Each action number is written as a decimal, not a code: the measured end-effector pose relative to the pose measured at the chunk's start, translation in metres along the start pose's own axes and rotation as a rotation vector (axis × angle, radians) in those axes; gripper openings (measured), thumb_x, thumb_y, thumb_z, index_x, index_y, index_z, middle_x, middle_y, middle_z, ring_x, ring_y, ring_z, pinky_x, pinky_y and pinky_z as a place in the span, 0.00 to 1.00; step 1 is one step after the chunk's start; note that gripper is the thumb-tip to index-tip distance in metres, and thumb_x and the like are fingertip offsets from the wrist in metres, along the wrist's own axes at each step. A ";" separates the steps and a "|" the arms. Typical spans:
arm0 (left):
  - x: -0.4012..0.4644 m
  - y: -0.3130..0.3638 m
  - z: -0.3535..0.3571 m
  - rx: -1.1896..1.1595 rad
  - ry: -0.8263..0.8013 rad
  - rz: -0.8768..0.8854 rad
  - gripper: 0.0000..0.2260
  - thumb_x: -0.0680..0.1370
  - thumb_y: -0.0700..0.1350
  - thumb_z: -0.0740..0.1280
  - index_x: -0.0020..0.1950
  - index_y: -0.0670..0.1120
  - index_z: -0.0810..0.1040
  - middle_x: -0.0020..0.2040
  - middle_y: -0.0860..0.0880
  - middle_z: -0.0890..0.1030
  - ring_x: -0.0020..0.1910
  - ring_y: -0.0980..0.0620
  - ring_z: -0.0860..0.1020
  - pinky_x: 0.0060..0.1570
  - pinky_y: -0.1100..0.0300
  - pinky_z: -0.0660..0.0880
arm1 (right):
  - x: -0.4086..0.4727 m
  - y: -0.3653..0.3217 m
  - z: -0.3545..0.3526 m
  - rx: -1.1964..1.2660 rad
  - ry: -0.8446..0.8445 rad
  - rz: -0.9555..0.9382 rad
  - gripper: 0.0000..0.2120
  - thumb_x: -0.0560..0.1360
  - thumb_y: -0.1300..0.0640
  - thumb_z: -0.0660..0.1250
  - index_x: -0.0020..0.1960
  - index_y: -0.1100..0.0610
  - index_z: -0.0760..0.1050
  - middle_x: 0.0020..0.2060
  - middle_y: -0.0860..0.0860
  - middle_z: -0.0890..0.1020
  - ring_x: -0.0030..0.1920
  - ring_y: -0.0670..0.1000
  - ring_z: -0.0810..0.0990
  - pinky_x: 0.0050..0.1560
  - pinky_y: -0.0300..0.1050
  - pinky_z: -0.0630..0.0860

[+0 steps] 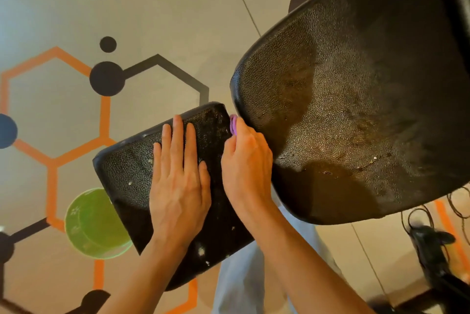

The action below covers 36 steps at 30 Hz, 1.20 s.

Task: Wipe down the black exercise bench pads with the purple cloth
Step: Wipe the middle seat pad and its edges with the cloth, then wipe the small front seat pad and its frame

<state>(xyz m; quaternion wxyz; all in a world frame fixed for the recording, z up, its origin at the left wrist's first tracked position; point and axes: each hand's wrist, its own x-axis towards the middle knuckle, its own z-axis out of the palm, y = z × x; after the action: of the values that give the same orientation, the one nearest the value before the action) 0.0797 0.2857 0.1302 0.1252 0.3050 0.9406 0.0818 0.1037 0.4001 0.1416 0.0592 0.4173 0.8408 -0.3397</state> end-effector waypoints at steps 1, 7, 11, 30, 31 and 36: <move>0.000 0.000 0.001 0.009 0.006 0.004 0.26 0.83 0.47 0.51 0.80 0.39 0.53 0.81 0.40 0.50 0.80 0.43 0.47 0.79 0.50 0.45 | -0.004 0.004 0.001 0.027 0.014 -0.026 0.20 0.81 0.58 0.53 0.72 0.54 0.66 0.62 0.50 0.78 0.60 0.49 0.75 0.60 0.40 0.69; -0.001 -0.001 0.004 0.026 0.015 0.007 0.26 0.83 0.48 0.50 0.80 0.41 0.51 0.81 0.42 0.50 0.80 0.44 0.47 0.79 0.50 0.45 | -0.079 0.058 -0.019 0.125 -0.032 0.090 0.23 0.78 0.51 0.52 0.71 0.54 0.70 0.60 0.51 0.80 0.56 0.50 0.81 0.56 0.50 0.78; 0.000 0.000 0.006 0.042 0.017 -0.002 0.26 0.83 0.48 0.50 0.80 0.40 0.51 0.81 0.41 0.49 0.81 0.44 0.46 0.79 0.51 0.44 | -0.034 0.024 -0.012 0.121 0.052 0.032 0.18 0.77 0.61 0.59 0.66 0.57 0.74 0.56 0.53 0.82 0.54 0.53 0.80 0.57 0.41 0.72; 0.000 0.002 0.008 0.029 0.059 -0.006 0.26 0.83 0.48 0.50 0.80 0.41 0.52 0.81 0.44 0.49 0.81 0.47 0.45 0.79 0.50 0.43 | -0.029 0.036 -0.012 0.135 -0.080 -0.002 0.19 0.80 0.55 0.55 0.70 0.53 0.69 0.59 0.53 0.81 0.57 0.55 0.79 0.52 0.49 0.74; 0.000 0.003 0.007 0.024 0.059 -0.010 0.26 0.83 0.48 0.49 0.80 0.41 0.53 0.81 0.44 0.49 0.81 0.47 0.45 0.79 0.50 0.43 | -0.060 0.057 -0.020 0.170 -0.082 0.039 0.21 0.79 0.54 0.54 0.70 0.52 0.70 0.59 0.52 0.81 0.57 0.54 0.80 0.53 0.48 0.75; 0.001 0.003 0.008 0.036 0.062 -0.010 0.26 0.82 0.48 0.49 0.80 0.42 0.53 0.81 0.44 0.49 0.81 0.47 0.45 0.79 0.51 0.43 | -0.077 0.073 -0.025 0.167 -0.060 0.118 0.20 0.75 0.57 0.56 0.64 0.54 0.76 0.49 0.55 0.84 0.50 0.57 0.82 0.47 0.49 0.76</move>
<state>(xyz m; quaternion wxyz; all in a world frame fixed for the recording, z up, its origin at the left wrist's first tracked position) 0.0826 0.2894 0.1233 0.0910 0.2998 0.9468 0.0736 0.2117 0.3956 0.1518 0.0694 0.4589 0.7816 -0.4168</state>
